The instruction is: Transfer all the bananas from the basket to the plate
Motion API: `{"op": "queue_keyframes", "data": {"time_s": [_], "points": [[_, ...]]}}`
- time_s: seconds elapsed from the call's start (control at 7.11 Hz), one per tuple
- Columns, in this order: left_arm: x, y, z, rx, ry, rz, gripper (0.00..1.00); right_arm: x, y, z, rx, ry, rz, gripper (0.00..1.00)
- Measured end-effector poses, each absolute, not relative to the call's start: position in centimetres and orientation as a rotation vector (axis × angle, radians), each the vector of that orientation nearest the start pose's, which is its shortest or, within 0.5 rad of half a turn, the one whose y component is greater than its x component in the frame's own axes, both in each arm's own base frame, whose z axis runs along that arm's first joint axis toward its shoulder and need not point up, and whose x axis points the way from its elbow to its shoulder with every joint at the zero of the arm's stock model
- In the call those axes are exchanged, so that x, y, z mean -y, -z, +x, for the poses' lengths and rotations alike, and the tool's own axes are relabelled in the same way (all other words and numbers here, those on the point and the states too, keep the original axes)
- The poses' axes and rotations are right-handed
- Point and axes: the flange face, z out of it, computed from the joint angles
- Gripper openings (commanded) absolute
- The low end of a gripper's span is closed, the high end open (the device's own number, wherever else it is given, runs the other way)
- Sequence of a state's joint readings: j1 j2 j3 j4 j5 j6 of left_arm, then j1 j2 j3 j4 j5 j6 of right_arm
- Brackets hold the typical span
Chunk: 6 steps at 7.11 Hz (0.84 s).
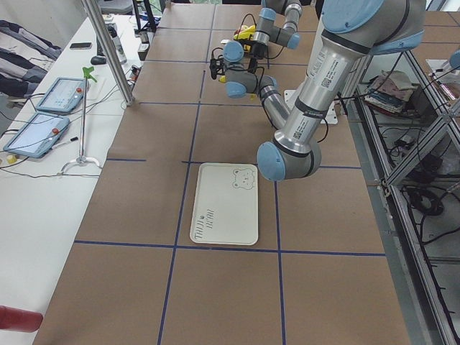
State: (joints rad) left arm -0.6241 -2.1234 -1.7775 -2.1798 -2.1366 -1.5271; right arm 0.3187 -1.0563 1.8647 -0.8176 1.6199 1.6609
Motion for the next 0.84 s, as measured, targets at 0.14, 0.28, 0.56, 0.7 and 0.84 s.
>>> {"op": "queue_keyframes", "data": {"time_s": [0.14,0.28,0.56,0.7,0.84], "points": [[42.8,-18.0,44.4,-1.39,0.113,-0.006,0.0,31.0,-14.8,-50.1,1.545,-0.275,0.126,1.0],[43.8,-19.2,43.6,-1.369,0.141,-0.002,0.0,31.6,-14.4,-48.8,1.509,-0.265,0.099,1.0],[46.0,-22.6,41.4,-1.301,0.219,-0.003,0.0,32.1,-14.2,-46.7,1.376,-0.278,0.053,1.0],[47.0,-23.6,40.1,-1.242,0.26,-0.013,0.0,32.5,-14.6,-45.9,1.289,-0.297,0.033,1.0],[47.3,-24.0,39.0,-1.187,0.263,-0.01,0.0,33.5,-15.2,-44.6,1.199,-0.307,0.006,1.0]]}}
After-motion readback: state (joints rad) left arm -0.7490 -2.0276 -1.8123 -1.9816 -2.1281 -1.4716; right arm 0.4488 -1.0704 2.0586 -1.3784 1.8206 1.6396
